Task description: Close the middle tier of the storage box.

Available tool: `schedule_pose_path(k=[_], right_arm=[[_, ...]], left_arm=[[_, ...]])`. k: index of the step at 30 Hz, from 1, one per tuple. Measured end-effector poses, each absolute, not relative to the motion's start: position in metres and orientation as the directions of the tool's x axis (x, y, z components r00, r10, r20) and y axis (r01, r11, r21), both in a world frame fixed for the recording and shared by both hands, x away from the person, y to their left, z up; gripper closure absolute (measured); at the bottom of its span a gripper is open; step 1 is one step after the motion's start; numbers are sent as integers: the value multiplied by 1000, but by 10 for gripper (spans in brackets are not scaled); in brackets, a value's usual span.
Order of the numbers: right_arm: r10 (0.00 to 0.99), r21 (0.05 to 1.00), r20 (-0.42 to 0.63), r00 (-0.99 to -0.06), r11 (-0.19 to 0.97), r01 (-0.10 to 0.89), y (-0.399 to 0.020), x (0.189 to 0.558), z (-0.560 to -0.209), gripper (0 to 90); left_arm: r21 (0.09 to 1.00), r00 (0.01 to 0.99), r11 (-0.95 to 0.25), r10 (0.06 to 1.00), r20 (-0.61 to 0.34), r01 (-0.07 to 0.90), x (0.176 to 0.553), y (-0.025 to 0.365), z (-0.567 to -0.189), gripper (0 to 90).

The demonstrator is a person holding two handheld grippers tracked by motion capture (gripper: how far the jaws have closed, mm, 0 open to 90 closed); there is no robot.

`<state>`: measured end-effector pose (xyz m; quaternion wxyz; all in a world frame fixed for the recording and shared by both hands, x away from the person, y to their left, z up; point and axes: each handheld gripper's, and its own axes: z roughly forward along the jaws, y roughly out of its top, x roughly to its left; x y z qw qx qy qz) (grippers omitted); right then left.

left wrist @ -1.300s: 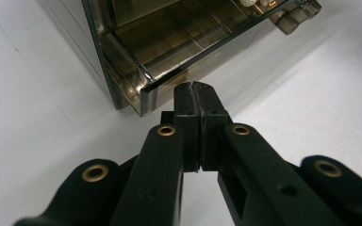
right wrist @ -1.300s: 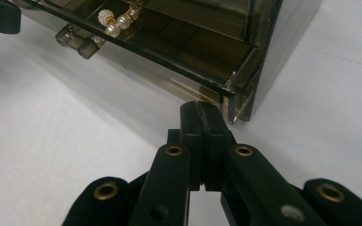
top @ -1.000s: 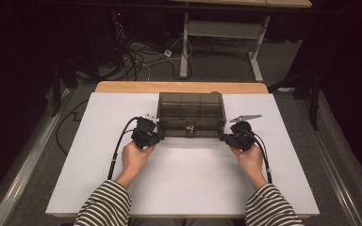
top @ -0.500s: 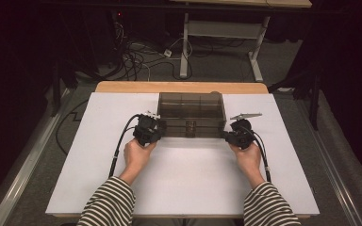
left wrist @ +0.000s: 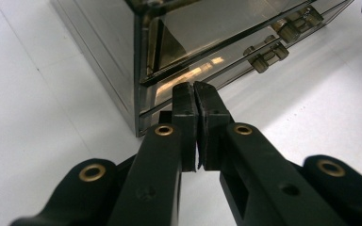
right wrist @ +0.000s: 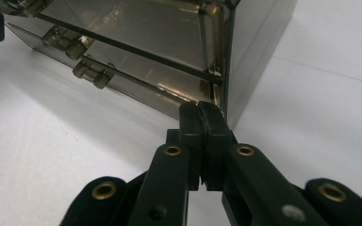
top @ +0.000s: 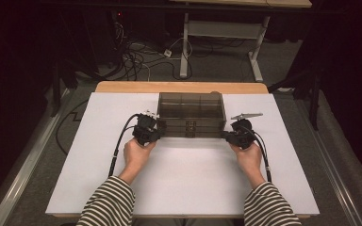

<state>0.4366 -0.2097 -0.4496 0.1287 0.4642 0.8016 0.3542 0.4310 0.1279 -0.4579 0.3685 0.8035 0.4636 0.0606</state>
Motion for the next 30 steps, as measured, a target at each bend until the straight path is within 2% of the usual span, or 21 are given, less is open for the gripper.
schedule_pose_path(k=[4,17,30], right_arm=[[833,679,113,-541,333,655,-212,434,-448,889],[815,681,85,-574,373,630,-214,420,-441,826],[810,678,76,-581,385,625,-221,409,-441,773]], left_arm=[[647,569,-307,786,-241,698,429,131,-456,839],[647,590,-337,777,-220,684,412,141,-452,660],[659,598,-335,770,-220,673,398,150,-449,561]])
